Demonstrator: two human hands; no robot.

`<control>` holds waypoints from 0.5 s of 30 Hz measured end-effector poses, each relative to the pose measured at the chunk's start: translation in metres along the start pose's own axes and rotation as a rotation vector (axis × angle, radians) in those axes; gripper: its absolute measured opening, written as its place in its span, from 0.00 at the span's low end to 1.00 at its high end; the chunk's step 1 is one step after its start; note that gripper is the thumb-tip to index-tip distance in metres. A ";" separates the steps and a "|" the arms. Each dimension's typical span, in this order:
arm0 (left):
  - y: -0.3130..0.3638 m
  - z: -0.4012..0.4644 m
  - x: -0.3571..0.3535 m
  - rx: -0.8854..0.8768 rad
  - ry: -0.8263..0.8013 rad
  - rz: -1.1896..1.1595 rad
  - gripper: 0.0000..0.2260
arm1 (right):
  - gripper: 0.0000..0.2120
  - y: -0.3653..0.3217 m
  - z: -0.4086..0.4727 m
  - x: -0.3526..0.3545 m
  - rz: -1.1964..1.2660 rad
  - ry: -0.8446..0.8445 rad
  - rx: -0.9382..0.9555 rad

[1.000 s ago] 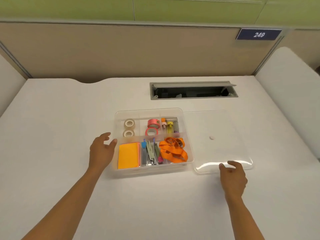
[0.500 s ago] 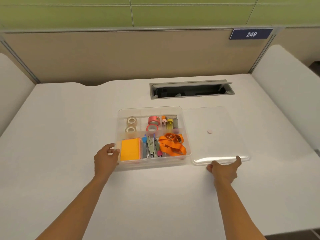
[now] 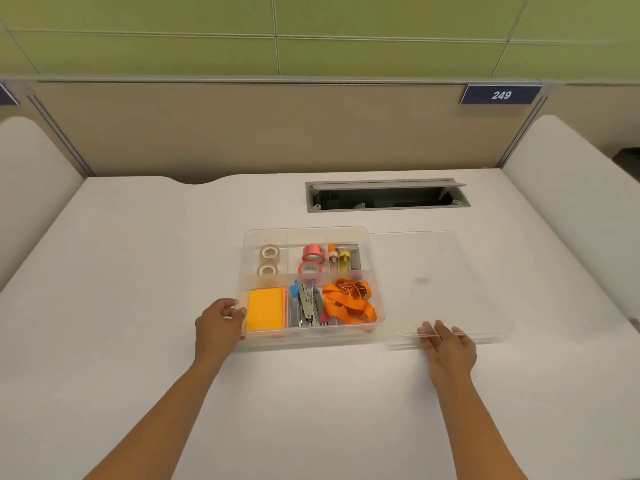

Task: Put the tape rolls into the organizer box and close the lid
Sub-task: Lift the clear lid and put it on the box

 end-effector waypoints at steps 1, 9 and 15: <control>0.000 0.001 0.000 -0.001 -0.001 0.007 0.13 | 0.20 -0.004 0.001 -0.004 0.000 -0.026 0.035; 0.001 0.000 0.011 0.003 0.165 0.065 0.15 | 0.18 -0.047 -0.013 -0.058 -0.377 -0.246 0.549; 0.011 0.000 0.031 -0.070 0.313 -0.068 0.11 | 0.03 -0.060 -0.047 -0.114 -0.762 -0.414 1.149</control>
Point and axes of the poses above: each hand's wrist, its own z-axis towards the middle knuckle, its own x-axis out of the back of the hand, y = z × x, the point moved 5 cm from there along z, towards the middle knuckle, and after that the axes turned 13 degrees about z, right-handed, at the moved point
